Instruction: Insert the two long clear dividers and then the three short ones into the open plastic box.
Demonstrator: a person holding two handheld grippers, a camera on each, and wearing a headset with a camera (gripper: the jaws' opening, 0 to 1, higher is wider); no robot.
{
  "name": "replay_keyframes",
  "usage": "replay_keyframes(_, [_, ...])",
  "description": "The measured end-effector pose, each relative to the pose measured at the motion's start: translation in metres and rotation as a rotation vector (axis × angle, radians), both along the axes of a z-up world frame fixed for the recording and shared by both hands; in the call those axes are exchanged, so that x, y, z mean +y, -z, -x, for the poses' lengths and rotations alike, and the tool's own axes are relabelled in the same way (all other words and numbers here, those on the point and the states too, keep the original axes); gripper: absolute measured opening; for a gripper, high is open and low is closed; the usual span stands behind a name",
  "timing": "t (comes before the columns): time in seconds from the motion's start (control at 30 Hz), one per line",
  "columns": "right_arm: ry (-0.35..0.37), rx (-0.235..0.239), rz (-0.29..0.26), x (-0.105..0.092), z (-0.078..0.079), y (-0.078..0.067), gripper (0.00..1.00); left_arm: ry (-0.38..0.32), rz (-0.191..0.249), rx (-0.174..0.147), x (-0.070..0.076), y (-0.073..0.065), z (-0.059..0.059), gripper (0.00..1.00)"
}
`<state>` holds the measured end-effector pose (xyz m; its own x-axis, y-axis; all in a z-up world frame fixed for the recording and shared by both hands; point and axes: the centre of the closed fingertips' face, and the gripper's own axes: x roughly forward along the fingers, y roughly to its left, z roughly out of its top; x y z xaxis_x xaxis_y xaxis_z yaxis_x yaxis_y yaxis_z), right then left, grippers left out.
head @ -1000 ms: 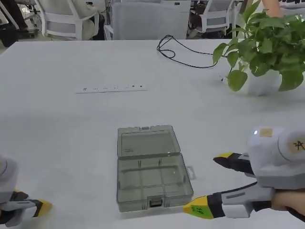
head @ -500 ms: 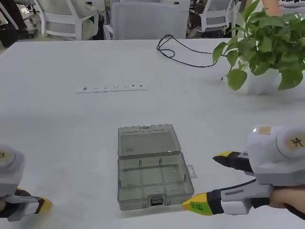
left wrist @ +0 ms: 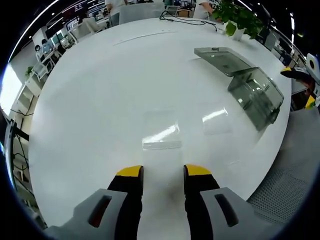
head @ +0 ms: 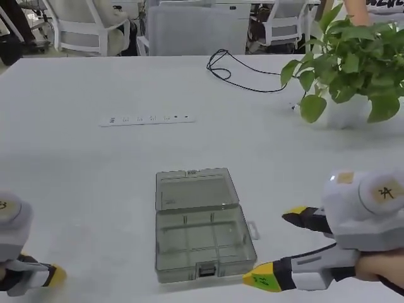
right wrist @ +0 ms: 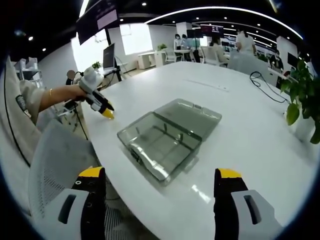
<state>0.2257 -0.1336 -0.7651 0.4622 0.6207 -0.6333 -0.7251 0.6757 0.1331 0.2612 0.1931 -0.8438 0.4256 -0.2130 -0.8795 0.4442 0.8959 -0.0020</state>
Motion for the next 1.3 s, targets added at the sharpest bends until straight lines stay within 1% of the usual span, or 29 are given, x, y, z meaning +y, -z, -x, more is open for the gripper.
replay_keyframes(0.17, [0.011, -0.002, -0.011, 0.001, -0.004, -0.002, 0.90, -0.016, 0.006, -0.006, 0.001, -0.001, 0.000, 0.30])
replay_keyframes(0.33, [0.025, 0.001, -0.028, 0.003, -0.007, -0.003, 0.87, -0.040, 0.016, -0.025, 0.001, -0.004, 0.000, 0.30])
replay_keyframes(0.4, [0.037, 0.004, -0.050, 0.006, -0.009, -0.005, 0.84, -0.051, 0.023, -0.043, 0.001, -0.007, -0.001, 0.30])
replay_keyframes(0.43, [0.045, 0.004, -0.060, 0.007, -0.010, -0.006, 0.83, -0.067, 0.028, -0.059, 0.001, -0.009, -0.003, 0.30])
replay_keyframes(0.47, [0.048, 0.004, -0.064, 0.007, -0.011, -0.006, 0.81, -0.068, 0.028, -0.061, 0.000, -0.010, -0.002, 0.30])
replay_keyframes(0.5, [0.049, 0.004, -0.071, 0.009, -0.011, -0.007, 0.81, -0.065, 0.020, -0.082, -0.001, -0.012, -0.003, 0.30])
replay_keyframes(0.53, [0.050, 0.004, -0.074, 0.009, -0.012, -0.008, 0.79, -0.066, 0.018, -0.088, -0.001, -0.013, -0.004, 0.30])
replay_keyframes(0.6, [0.055, 0.004, -0.109, 0.014, -0.013, -0.012, 0.76, -0.081, 0.024, -0.103, -0.004, -0.016, -0.003, 0.30])
replay_keyframes(0.63, [0.058, 0.002, -0.130, 0.017, -0.014, -0.014, 0.75, -0.094, 0.035, -0.118, -0.006, -0.018, -0.003, 0.30])
replay_keyframes(0.67, [0.061, 0.000, -0.142, 0.019, -0.015, -0.016, 0.74, -0.101, 0.040, -0.126, -0.008, -0.019, -0.003, 0.30])
replay_keyframes(0.7, [0.064, -0.002, -0.154, 0.021, -0.016, -0.018, 0.73, -0.113, 0.049, -0.142, -0.010, -0.021, -0.003, 0.30])
replay_keyframes(0.73, [0.066, -0.005, -0.162, 0.022, -0.017, -0.019, 0.71, -0.120, 0.053, -0.151, -0.012, -0.022, -0.003, 0.30])
replay_keyframes(0.87, [0.075, -0.019, -0.201, 0.031, -0.019, -0.025, 0.65, -0.163, 0.101, -0.190, -0.023, -0.028, -0.001, 0.30])
replay_keyframes(0.93, [0.078, -0.025, -0.220, 0.036, -0.020, -0.028, 0.62, -0.182, 0.112, -0.213, -0.028, -0.032, 0.000, 0.30])
replay_keyframes(1.0, [0.085, -0.028, -0.234, 0.039, -0.021, -0.030, 0.59, -0.200, 0.131, -0.226, -0.032, -0.035, 0.001, 0.30])
replay_keyframes(1.03, [0.089, -0.026, -0.248, 0.043, -0.021, -0.032, 0.58, -0.210, 0.143, -0.241, -0.036, -0.038, 0.001, 0.30])
replay_keyframes(1.07, [0.097, -0.024, -0.263, 0.046, -0.022, -0.034, 0.56, -0.212, 0.147, -0.254, -0.039, -0.040, 0.001, 0.30])
replay_keyframes(1.17, [0.111, -0.020, -0.296, 0.053, -0.024, -0.037, 0.52, -0.219, 0.164, -0.268, -0.047, -0.045, 0.003, 0.30])
replay_keyframes(1.23, [0.118, -0.022, -0.313, 0.058, -0.025, -0.039, 0.50, -0.228, 0.204, -0.284, -0.056, -0.052, 0.004, 0.30])
replay_keyframes(1.3, [0.126, -0.023, -0.330, 0.063, -0.026, -0.041, 0.48, -0.231, 0.224, -0.294, -0.060, -0.055, 0.004, 0.30])
